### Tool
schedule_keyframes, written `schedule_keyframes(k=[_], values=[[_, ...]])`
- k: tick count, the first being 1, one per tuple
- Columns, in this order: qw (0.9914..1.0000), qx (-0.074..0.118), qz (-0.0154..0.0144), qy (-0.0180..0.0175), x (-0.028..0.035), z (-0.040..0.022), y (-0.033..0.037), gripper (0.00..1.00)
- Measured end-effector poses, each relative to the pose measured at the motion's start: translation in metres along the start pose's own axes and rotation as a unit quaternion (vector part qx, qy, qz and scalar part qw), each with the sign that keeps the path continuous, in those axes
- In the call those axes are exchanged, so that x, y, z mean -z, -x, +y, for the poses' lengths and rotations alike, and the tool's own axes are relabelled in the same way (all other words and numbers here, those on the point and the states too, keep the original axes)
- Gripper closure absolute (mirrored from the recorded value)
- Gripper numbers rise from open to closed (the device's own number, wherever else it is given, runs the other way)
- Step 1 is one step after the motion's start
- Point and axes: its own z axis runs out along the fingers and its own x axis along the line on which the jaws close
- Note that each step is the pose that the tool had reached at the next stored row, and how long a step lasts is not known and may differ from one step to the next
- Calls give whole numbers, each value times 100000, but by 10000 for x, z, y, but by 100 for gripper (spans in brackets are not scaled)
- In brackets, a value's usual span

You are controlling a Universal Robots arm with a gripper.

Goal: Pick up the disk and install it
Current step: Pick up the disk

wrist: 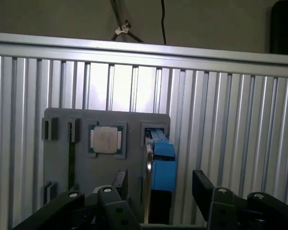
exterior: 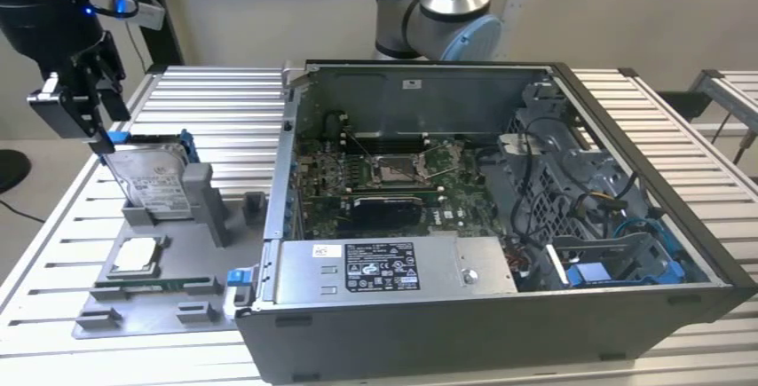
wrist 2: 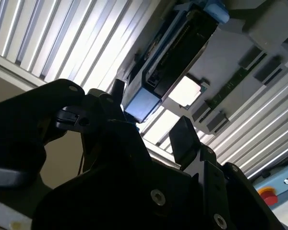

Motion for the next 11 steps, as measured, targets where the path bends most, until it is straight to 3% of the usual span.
schedule_keyframes(k=[11], values=[[99998, -593, -40, -21, -200, -4, -6, 0]])
